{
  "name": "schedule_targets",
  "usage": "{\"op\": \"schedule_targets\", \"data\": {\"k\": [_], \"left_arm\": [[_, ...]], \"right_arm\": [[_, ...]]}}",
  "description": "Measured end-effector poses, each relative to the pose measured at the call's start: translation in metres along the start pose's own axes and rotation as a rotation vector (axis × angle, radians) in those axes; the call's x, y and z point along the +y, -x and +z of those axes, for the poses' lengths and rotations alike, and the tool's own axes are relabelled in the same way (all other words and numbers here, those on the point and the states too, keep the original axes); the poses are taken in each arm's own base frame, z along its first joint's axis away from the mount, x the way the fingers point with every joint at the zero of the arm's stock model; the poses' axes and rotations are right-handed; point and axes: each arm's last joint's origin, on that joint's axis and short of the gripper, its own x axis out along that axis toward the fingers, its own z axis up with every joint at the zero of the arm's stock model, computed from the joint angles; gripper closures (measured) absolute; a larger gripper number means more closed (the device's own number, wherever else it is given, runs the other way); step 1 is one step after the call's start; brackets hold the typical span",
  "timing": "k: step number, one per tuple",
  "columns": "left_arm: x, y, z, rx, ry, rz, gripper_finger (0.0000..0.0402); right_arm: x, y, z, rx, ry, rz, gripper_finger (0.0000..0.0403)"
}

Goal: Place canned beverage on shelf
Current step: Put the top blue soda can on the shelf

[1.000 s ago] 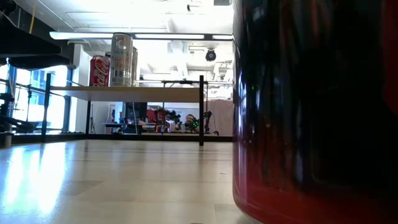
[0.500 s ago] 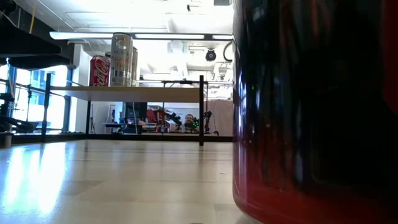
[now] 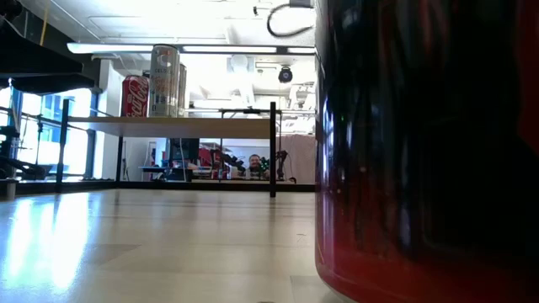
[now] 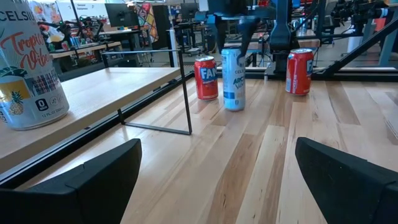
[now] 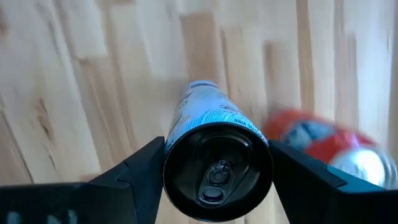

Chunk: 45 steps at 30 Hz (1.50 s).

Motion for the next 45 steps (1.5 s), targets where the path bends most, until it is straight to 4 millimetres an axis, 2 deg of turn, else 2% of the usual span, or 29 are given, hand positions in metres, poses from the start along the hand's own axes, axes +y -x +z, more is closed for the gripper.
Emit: {"op": "schedule_targets", "data": {"k": [6, 15, 22, 28, 32, 35, 39, 45], "left_arm": [[0.0, 0.0, 0.0, 0.0, -0.001, 0.0, 0.0002], [0.0, 0.0, 0.0, 0.0, 0.0, 0.0, 0.0002], [0.0, 0.0, 0.0, 0.0, 0.0, 0.0, 0.0002], [0.0, 0.0, 0.0, 0.0, 0.001, 0.0, 0.0002], [0.0, 0.0, 0.0, 0.0, 0.001, 0.0, 0.0002], [0.0, 0.0, 0.0, 0.0, 0.0, 0.0, 0.0002], [0.0, 0.0, 0.0, 0.0, -0.001, 0.0, 0.0002], [0.0, 0.0, 0.0, 0.0, 0.0, 0.0, 0.0002]], "right_arm": [[0.021, -0.001, 0.012, -0.092, 0.134, 0.008, 0.0163], [0.039, -0.004, 0.016, -0.1, 0.323, 0.05, 0.0163], [0.04, -0.002, 0.017, -0.085, 0.425, 0.041, 0.0162], [0.04, 0.02, 0.019, -0.044, 0.452, -0.005, 0.0162], [0.04, 0.024, 0.022, 0.054, 0.442, 0.017, 0.0162], [0.04, 0.021, 0.03, 0.113, 0.443, 0.035, 0.0162], [0.04, 0.005, 0.04, 0.194, 0.465, 0.062, 0.0162], [0.04, -0.006, 0.051, 0.166, 0.484, 0.071, 0.0162]]}}
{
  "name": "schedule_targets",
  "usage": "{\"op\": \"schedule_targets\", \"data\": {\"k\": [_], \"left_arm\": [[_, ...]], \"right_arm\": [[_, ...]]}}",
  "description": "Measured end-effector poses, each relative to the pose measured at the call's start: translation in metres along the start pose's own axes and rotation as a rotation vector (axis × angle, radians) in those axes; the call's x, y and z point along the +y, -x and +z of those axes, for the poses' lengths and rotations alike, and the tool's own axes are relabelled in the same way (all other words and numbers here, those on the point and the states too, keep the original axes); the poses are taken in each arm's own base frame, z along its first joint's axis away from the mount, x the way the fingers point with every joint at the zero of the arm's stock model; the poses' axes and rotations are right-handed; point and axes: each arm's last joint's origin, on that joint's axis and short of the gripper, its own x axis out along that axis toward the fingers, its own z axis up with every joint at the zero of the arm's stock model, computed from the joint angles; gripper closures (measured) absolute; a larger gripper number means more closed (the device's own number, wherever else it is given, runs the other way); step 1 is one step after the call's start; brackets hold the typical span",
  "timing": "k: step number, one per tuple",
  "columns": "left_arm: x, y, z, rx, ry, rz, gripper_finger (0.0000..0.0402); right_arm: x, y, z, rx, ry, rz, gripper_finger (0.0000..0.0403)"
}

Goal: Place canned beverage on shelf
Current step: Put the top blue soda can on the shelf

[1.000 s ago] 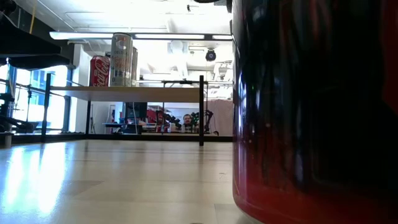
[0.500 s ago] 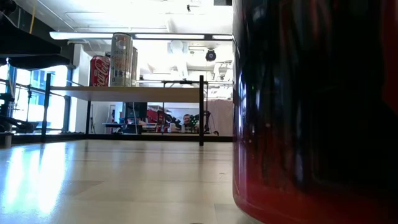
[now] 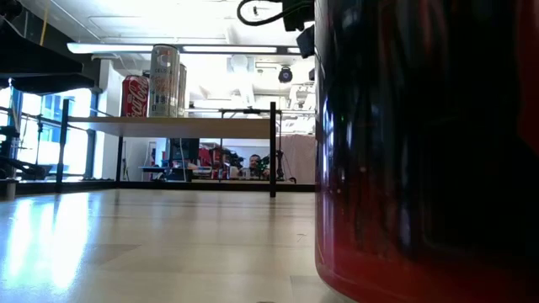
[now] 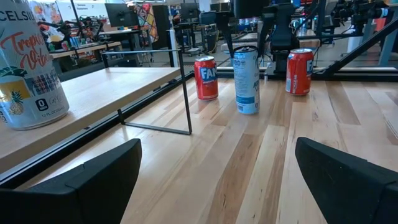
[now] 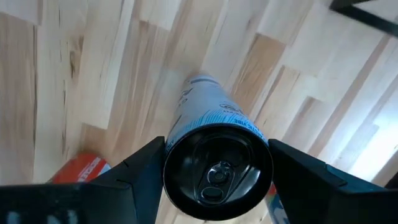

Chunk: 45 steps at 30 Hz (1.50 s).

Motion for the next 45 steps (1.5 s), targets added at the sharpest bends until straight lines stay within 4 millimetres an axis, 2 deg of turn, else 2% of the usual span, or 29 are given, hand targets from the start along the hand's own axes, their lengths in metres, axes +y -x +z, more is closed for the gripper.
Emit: {"op": "schedule_targets", "data": {"k": [11, 17, 31, 36, 45], "left_arm": [[0.0, 0.0, 0.0, 0.0, 0.0, 0.0, 0.0002], [0.0, 0.0, 0.0, 0.0, 0.0, 0.0, 0.0002], [0.0, 0.0, 0.0, 0.0, 0.0, 0.0, 0.0002], [0.0, 0.0, 0.0, 0.0, 0.001, 0.0, 0.0002], [0.0, 0.0, 0.0, 0.0, 0.0, 0.0, 0.0002]], "right_arm": [[-0.002, 0.0, 0.004, -0.042, -0.006, -0.018, 0.0161], [-0.002, 0.001, 0.005, -0.062, -0.018, -0.021, 0.0142], [-0.01, 0.001, -0.001, -0.058, -0.276, -0.001, 0.0128], [-0.009, 0.002, -0.002, -0.055, -0.338, -0.009, 0.0099], [-0.008, 0.007, -0.005, -0.057, -0.395, -0.01, 0.0014]]}}
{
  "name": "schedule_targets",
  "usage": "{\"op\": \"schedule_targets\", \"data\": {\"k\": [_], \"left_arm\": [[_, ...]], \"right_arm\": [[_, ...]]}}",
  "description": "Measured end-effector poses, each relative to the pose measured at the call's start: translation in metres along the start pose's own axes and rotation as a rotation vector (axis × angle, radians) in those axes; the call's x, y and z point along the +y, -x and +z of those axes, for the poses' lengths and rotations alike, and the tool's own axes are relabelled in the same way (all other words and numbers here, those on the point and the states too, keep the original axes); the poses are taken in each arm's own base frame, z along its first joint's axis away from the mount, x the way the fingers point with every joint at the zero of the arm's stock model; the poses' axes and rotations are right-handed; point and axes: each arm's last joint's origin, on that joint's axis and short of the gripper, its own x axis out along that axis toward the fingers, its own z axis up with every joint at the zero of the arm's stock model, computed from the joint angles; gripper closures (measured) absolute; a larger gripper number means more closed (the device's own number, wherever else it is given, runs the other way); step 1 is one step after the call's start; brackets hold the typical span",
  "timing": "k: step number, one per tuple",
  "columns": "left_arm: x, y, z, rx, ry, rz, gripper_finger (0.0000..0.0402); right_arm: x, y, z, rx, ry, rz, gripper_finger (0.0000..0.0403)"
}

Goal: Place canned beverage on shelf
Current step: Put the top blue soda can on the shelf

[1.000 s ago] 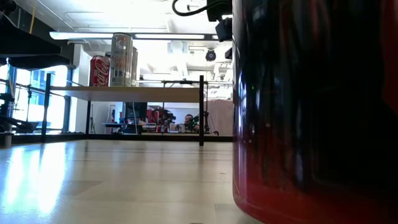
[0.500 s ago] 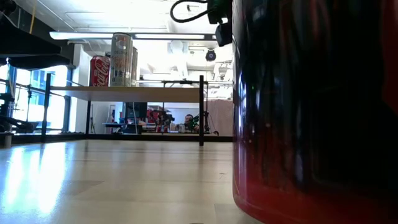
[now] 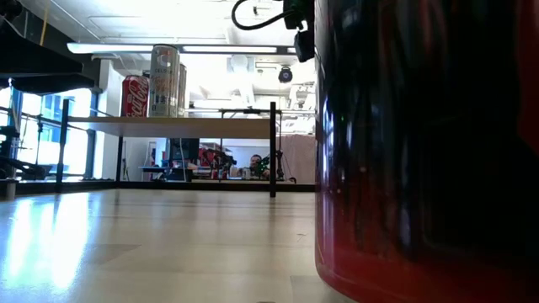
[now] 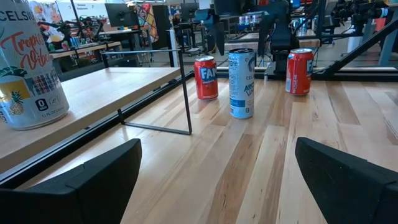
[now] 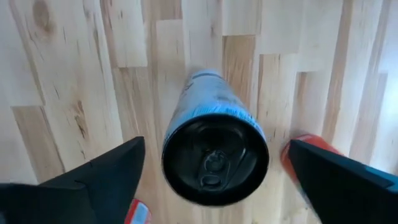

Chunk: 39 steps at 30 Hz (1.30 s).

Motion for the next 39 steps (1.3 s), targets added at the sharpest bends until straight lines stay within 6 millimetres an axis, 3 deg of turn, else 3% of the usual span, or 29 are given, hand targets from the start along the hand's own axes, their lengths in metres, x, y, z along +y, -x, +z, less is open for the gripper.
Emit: {"op": "schedule_targets", "data": {"k": [8, 13, 18, 24, 32, 39], "left_arm": [[0.0, 0.0, 0.0, 0.0, 0.0, 0.0, 0.0002], [0.0, 0.0, 0.0, 0.0, 0.0, 0.0, 0.0002], [0.0, 0.0, 0.0, 0.0, -0.001, 0.0, 0.0002], [0.0, 0.0, 0.0, 0.001, 0.0, 0.0, 0.0002], [0.0, 0.0, 0.0, 0.003, 0.0, 0.001, 0.0002], [0.0, 0.0, 0.0, 0.003, -0.001, 0.001, 0.0002]], "right_arm": [[0.005, 0.023, -0.015, -0.04, -0.2, 0.024, 0.0004], [0.022, 0.042, -0.026, -0.088, -0.343, 0.003, 0.0003], [0.056, 0.057, -0.038, -0.141, -0.47, -0.1, 0.0003], [0.119, 0.064, -0.055, -0.292, -0.594, -0.319, 0.0003], [0.187, 0.038, -0.058, -0.579, -0.769, -0.524, 0.0002], [0.22, -0.022, -0.038, -0.694, -0.873, -0.644, 0.0003]]}}
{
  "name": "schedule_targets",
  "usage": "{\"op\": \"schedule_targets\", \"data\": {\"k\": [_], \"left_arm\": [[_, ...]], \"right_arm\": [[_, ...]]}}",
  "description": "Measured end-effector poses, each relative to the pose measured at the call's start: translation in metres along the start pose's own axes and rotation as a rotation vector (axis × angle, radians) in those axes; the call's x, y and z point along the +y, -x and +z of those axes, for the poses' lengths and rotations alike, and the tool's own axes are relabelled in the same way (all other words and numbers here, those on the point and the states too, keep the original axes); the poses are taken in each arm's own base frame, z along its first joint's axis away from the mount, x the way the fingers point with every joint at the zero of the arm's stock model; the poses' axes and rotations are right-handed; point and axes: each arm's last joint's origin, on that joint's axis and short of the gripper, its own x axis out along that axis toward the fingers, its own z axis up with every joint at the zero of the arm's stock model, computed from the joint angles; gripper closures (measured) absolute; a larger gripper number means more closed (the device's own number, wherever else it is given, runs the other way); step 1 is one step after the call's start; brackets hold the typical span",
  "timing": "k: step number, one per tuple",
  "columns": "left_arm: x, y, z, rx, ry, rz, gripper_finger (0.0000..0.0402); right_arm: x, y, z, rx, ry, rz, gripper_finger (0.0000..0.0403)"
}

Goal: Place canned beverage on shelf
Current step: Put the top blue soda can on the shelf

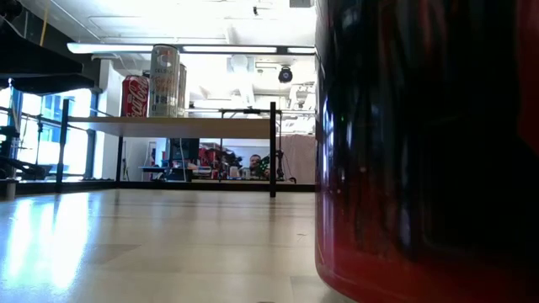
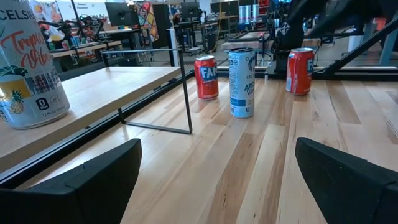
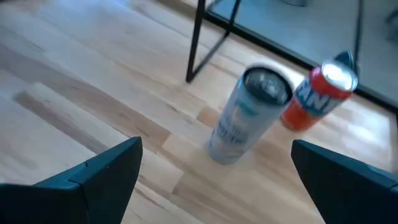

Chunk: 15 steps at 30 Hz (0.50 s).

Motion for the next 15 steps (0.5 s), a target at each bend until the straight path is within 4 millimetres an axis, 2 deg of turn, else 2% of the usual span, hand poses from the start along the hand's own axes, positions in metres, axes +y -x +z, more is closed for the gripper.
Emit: {"op": "schedule_targets", "data": {"k": [5, 10, 15], "left_arm": [[0.0, 0.0, 0.0, 0.0, 0.001, 0.0, 0.0002], [0.0, 0.0, 0.0, 0.0, 0.001, 0.0, 0.0002], [0.0, 0.0, 0.0, 0.0, 0.001, 0.0, 0.0002]], "right_arm": [[0.021, -0.018, -0.029, -0.027, -0.148, -0.061, 0.0005], [0.034, -0.02, -0.057, -0.152, -0.319, -0.019, 0.001], [0.044, -0.032, -0.076, -0.162, -0.318, -0.05, 0.0021]]}}
